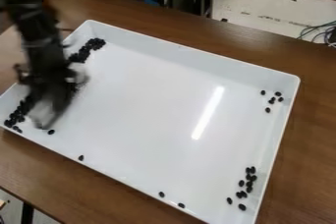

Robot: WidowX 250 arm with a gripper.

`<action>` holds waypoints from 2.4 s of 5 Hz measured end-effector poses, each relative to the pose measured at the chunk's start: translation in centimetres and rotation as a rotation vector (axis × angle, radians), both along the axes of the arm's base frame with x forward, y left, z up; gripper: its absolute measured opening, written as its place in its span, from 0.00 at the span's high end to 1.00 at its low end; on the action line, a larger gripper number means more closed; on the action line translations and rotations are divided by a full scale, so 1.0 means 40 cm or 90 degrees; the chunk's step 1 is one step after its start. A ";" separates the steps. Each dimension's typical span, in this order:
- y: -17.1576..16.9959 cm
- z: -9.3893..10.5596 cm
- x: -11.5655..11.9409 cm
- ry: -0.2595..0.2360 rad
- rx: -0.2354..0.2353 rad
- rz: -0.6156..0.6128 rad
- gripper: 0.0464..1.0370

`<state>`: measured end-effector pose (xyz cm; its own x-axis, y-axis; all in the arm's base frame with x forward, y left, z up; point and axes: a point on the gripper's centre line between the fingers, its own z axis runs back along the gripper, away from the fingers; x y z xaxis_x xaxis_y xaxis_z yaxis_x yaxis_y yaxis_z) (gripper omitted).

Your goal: Sweep into pile

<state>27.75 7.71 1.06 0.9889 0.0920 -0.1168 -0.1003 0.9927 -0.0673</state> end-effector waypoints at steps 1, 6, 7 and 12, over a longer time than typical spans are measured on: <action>-0.120 0.019 0.023 0.000 0.015 -0.056 0.69; -0.274 -0.040 0.068 -0.045 0.024 -0.094 0.65; -0.280 -0.045 0.053 -0.066 0.013 -0.077 0.35; -0.369 0.127 0.023 -0.045 0.085 -0.097 0.04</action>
